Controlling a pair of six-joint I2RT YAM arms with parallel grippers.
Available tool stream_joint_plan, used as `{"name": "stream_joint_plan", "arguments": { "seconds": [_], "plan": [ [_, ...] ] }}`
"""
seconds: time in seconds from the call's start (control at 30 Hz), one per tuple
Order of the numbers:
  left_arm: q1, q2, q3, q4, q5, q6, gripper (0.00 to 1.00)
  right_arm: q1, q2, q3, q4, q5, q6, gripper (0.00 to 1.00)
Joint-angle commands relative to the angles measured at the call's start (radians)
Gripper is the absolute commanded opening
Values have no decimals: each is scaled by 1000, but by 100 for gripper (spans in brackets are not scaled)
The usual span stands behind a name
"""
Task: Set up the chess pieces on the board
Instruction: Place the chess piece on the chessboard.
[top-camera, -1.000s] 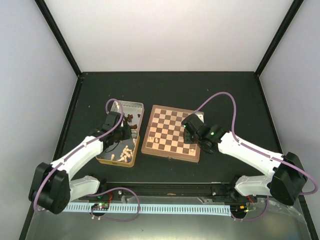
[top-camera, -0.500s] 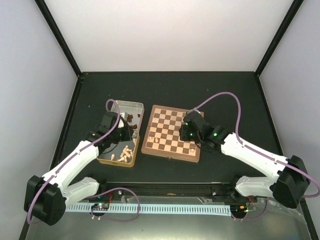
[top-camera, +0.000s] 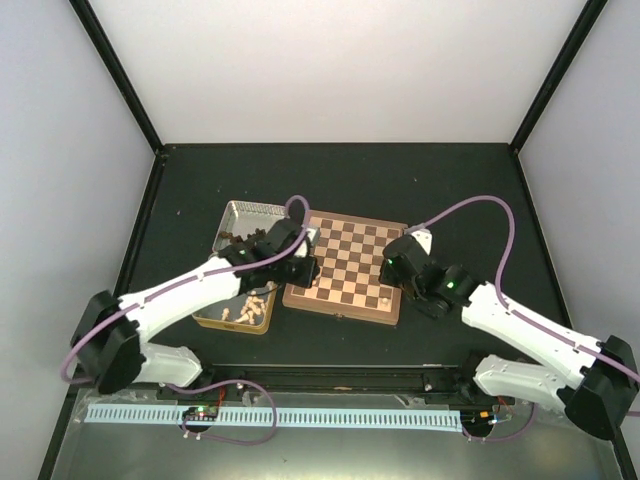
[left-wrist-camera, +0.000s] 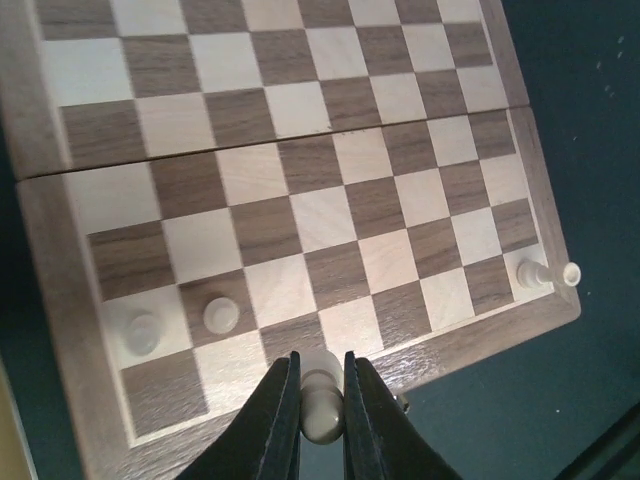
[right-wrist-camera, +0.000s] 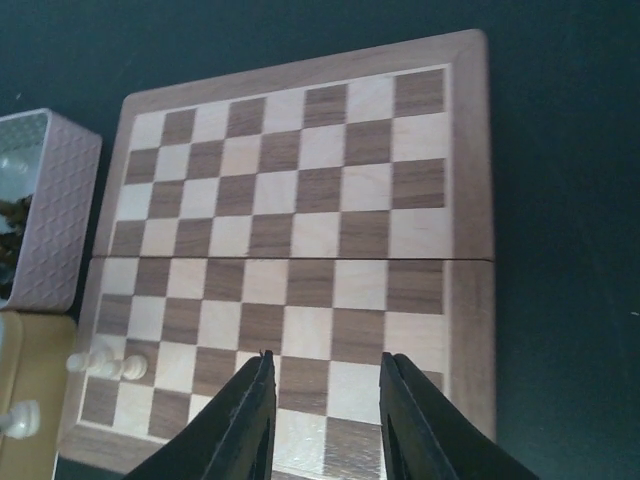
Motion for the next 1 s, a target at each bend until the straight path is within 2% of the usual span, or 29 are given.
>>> {"name": "stream_joint_plan", "arguments": {
  "seconds": [0.0,0.17,0.4,0.73,0.97],
  "plan": [
    [-71,132,109,-62,-106,21,6,-6,-55,-29,-68,145,94,32],
    [-114,277,176,-94,-147,36,6,-9,-110,-64,-81,172,108,33],
    [-136,393,220,-75,-247,108,6,-11,-108,-76,-65,159,95,34],
    [-137,437,223,-53,-240,122,7,-11,-91,-75,-51,150,86,34],
    [-137,450,226,-49,-234,126,12,-11,-91,-75,-53,149,84,34]
  ]
}}
